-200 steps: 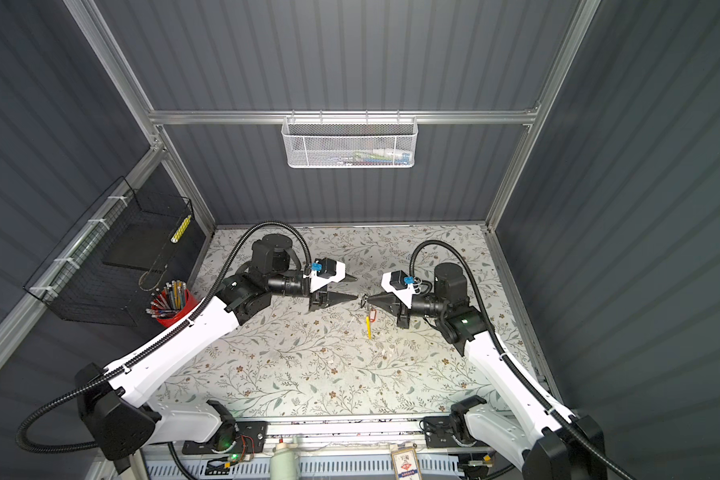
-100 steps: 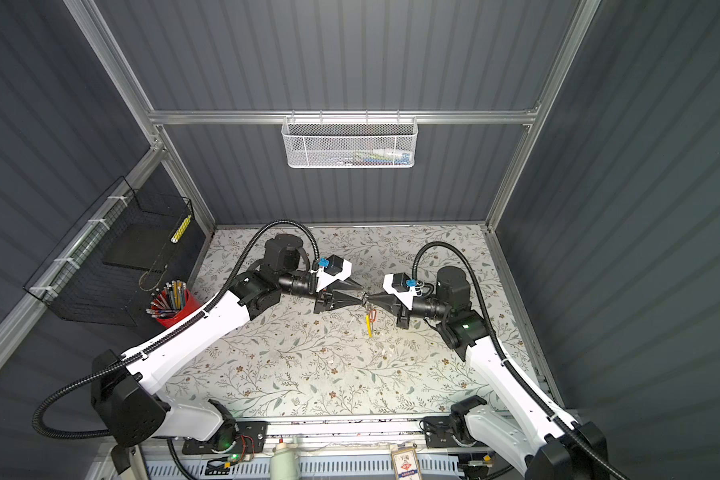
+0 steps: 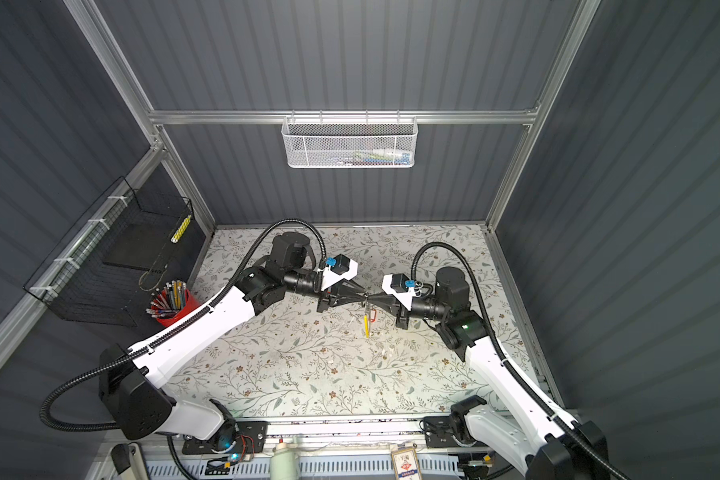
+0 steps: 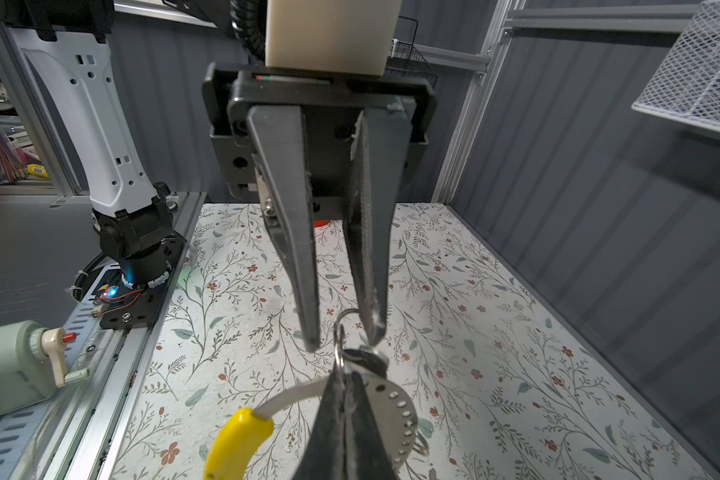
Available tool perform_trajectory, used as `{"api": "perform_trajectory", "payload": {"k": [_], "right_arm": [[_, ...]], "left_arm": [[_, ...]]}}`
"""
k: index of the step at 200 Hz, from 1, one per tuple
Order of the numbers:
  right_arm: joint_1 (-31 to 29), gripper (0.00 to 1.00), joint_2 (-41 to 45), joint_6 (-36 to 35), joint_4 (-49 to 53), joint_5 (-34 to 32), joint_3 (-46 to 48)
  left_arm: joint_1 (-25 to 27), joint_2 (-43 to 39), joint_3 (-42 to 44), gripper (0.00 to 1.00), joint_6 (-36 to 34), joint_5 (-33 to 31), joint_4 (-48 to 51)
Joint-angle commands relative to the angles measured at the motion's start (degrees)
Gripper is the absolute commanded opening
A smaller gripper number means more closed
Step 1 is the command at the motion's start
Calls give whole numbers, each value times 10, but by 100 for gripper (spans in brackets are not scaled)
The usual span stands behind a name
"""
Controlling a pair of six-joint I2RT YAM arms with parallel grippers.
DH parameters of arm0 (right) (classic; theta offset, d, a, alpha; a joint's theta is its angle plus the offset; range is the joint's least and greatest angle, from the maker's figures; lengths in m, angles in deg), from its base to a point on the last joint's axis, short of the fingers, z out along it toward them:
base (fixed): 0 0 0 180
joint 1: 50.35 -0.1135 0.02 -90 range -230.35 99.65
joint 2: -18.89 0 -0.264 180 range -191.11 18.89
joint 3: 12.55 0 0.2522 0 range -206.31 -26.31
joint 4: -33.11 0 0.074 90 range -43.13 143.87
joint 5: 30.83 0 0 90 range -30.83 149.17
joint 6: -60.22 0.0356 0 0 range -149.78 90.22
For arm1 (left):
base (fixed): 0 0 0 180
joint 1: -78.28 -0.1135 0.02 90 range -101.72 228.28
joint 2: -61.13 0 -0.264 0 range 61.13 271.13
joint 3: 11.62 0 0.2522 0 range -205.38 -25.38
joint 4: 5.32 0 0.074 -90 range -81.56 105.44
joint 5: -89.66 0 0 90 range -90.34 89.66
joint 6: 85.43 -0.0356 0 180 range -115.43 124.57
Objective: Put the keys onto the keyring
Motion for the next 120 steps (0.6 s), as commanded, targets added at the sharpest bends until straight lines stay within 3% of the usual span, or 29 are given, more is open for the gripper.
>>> {"api": "perform_trajectory", "payload": {"k": [1, 47, 60, 83, 120], "right_arm": [[-4, 0, 3, -8, -8, -3, -1], [-6, 0, 4, -10, -6, -4, -2], [-5, 0, 4, -14, 4, -8, -3], [-6, 28, 19, -54, 59, -59, -10], [-5, 34, 56, -111, 130, -125, -18]], "left_arm": [[5, 13, -27, 16, -26, -8, 40], [8, 18, -33, 0, -36, -8, 56], [9, 20, -57, 0, -39, -4, 61], [9, 25, -80, 0, -53, -11, 99], [13, 58, -157, 0, -105, -53, 234]]}}
